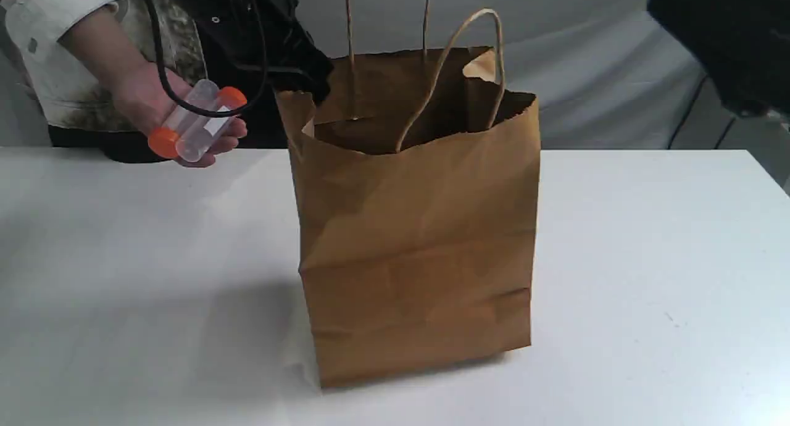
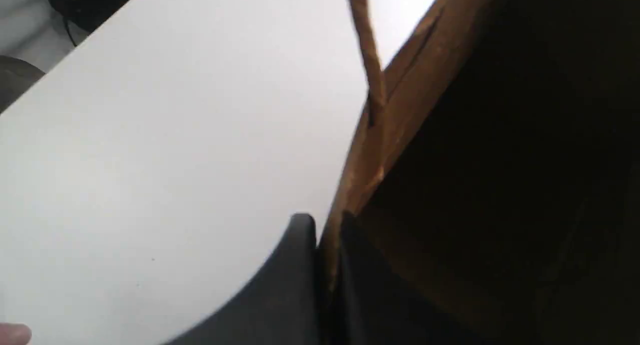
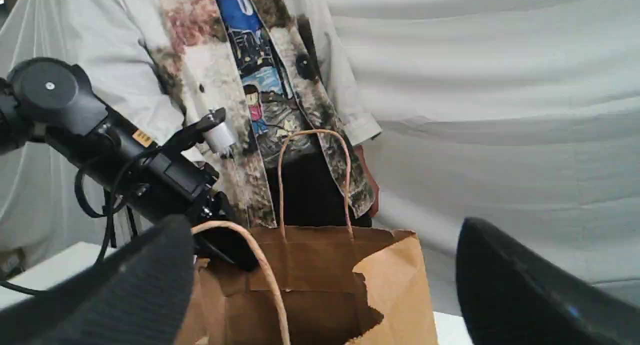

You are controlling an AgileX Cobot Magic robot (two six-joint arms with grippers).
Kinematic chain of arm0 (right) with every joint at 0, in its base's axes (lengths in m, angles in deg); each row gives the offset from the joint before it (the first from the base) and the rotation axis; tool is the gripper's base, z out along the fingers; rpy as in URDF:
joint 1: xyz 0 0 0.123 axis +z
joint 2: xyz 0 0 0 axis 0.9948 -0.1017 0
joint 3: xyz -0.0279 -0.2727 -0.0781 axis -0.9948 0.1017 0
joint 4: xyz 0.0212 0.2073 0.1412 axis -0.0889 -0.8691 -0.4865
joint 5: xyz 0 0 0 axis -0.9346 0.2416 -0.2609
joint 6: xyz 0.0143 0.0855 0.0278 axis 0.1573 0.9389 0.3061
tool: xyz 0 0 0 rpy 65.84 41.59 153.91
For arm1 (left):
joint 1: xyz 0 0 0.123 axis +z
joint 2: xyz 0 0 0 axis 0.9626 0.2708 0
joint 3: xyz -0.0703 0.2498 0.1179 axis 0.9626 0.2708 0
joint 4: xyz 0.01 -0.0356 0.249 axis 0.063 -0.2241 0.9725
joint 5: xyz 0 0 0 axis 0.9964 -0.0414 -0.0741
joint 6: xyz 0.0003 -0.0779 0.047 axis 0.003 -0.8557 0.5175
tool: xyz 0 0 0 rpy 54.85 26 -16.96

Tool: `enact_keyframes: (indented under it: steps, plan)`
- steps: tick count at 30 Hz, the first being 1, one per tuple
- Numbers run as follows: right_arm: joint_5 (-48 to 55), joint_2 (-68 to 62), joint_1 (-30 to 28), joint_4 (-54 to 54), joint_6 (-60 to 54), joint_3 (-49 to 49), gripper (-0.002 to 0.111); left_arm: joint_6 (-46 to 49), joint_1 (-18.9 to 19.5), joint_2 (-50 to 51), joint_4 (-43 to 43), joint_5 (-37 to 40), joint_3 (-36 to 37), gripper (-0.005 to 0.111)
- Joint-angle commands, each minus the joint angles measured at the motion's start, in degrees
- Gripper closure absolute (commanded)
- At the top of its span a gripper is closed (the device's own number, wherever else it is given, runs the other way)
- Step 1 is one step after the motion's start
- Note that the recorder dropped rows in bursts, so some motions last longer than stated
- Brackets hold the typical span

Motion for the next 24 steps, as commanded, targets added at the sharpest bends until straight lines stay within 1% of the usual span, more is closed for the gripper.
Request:
enact_keyframes:
  steps: [1,3,4,5,7,8,10,11,12,13,14,16,17,18,19,20,22,23,24]
  plan:
    - [5.61,-1.59,1.91,4.93,0.55,-3.3,0.041,-0.4,-0.03,0.09,-1.35,-0.08,-0.01,0.107]
    - [7.05,-1.78,3.15,4.93,-1.4,-3.73,0.042,-0.29,-0.04,0.09,-2.25,-0.08,-0.01,0.107]
    - [8.47,-1.78,4.08,4.93,-4.28,-3.71,0.043,-0.17,-0.04,0.09,-2.41,-0.08,-0.01,0.107]
    - [10.53,-1.78,5.48,4.93,-9.26,-3.71,0.043,-0.17,-0.04,0.09,-2.86,-0.08,-0.01,0.107]
    - [16.74,-1.78,8.1,5.35,-24.34,-3.71,0.043,-0.05,-0.04,0.09,-3.1,-0.08,-0.01,0.107]
    - [19.17,-1.86,8.72,7.81,-29.78,-3.71,0.045,-0.04,-0.04,0.09,-3.1,-0.08,-0.01,0.107]
    - [22.06,-1.86,8.3,16.8,-31.77,-3.71,0.052,-0.04,-0.04,0.09,-3.1,-0.08,-0.01,0.107]
    - [24.21,-1.86,7.74,26.43,-28.85,-3.71,0.059,-0.04,-0.04,0.09,-3.1,-0.08,-0.01,0.107]
    - [25.34,-1.86,7.23,33.42,-25.9,-3.71,0.063,-0.04,-0.04,0.09,-3.1,-0.08,-0.01,0.107]
    - [27.3,-1.86,6.48,42.29,-18.86,-3.71,0.068,-0.04,-0.04,0.09,-3.1,-0.08,-0.01,0.107]
    - [30.36,-1.86,5.61,50.2,-8.16,-3.71,0.073,-0.04,-0.04,0.09,-3.1,-0.08,-0.01,0.107]
    - [35.31,-1.86,4.66,58.5,7.52,-3.71,0.084,-0.04,-0.04,0.09,-3.1,-0.08,-0.01,0.107]
    - [36.53,-1.86,4.22,57.23,12.28,-4.01,0.091,-0.04,-0.04,0.09,-3.1,-0.08,-0.01,0.107]
    - [37.12,-1.86,4.12,54.6,12.82,-4.27,0.095,-0.04,-0.04,0.09,-3.1,-0.08,-0.01,0.107]
    - [36.59,-1.86,3.83,47.47,10.08,-4.73,0.102,-0.04,-0.04,0.09,-3.1,-0.08,-0.01,0.107]
    - [35.31,-1.86,3.58,38.24,4.54,-5.36,0.108,-0.04,-0.04,0.09,-3.1,-0.08,-0.01,0.107]
    - [32.19,-1.86,3.06,17.15,-9.97,-6.31,0.108,-0.04,-0.04,0.09,-3.1,-0.08,-0.01,0.107]
    - [31.11,-1.9,3.06,6.73,-21.44,-6.75,0.108,-0.04,-0.04,0.09,-3.1,-0.08,-0.01,0.107]
    - [30.98,-2.0,3.06,-3.0,-28.73,-7.4,0.108,-0.04,-0.04,0.09,-3.1,-0.08,-0.01,0.107]
